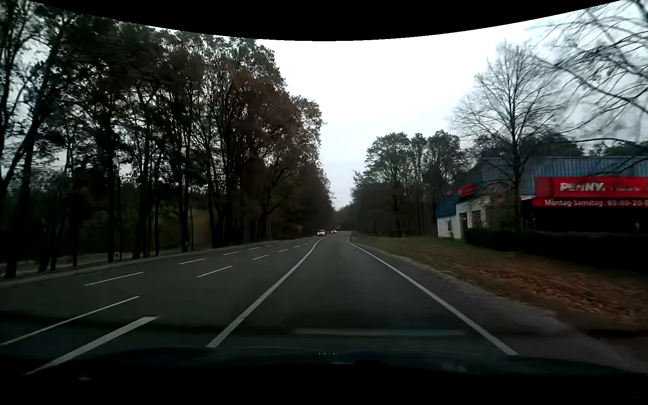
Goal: Follow the waypoints while adhering to traffic rules and regulations
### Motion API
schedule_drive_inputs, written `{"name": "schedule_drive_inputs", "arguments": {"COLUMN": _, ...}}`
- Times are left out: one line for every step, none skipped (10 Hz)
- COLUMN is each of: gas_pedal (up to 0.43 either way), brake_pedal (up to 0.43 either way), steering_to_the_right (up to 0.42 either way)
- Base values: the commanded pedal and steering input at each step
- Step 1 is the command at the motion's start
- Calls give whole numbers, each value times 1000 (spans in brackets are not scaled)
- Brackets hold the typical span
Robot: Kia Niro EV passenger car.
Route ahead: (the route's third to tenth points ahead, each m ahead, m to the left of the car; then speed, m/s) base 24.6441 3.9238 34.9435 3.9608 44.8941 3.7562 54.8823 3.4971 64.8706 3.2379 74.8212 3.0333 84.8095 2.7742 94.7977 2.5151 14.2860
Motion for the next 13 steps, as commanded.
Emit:
{"name": "schedule_drive_inputs", "arguments": {"gas_pedal": 189, "brake_pedal": 0, "steering_to_the_right": -10}}
{"name": "schedule_drive_inputs", "arguments": {"gas_pedal": 189, "brake_pedal": 0, "steering_to_the_right": -11}}
{"name": "schedule_drive_inputs", "arguments": {"gas_pedal": 189, "brake_pedal": 0, "steering_to_the_right": -11}}
{"name": "schedule_drive_inputs", "arguments": {"gas_pedal": 177, "brake_pedal": 0, "steering_to_the_right": -11}}
{"name": "schedule_drive_inputs", "arguments": {"gas_pedal": 177, "brake_pedal": 0, "steering_to_the_right": -11}}
{"name": "schedule_drive_inputs", "arguments": {"gas_pedal": 177, "brake_pedal": 0, "steering_to_the_right": -11}}
{"name": "schedule_drive_inputs", "arguments": {"gas_pedal": 177, "brake_pedal": 0, "steering_to_the_right": -11}}
{"name": "schedule_drive_inputs", "arguments": {"gas_pedal": 177, "brake_pedal": 0, "steering_to_the_right": -11}}
{"name": "schedule_drive_inputs", "arguments": {"gas_pedal": 177, "brake_pedal": 0, "steering_to_the_right": -11}}
{"name": "schedule_drive_inputs", "arguments": {"gas_pedal": 177, "brake_pedal": 0, "steering_to_the_right": -10}}
{"name": "schedule_drive_inputs", "arguments": {"gas_pedal": 177, "brake_pedal": 0, "steering_to_the_right": -8}}
{"name": "schedule_drive_inputs", "arguments": {"gas_pedal": 169, "brake_pedal": 0, "steering_to_the_right": -6}}
{"name": "schedule_drive_inputs", "arguments": {"gas_pedal": 169, "brake_pedal": 0, "steering_to_the_right": -5}}
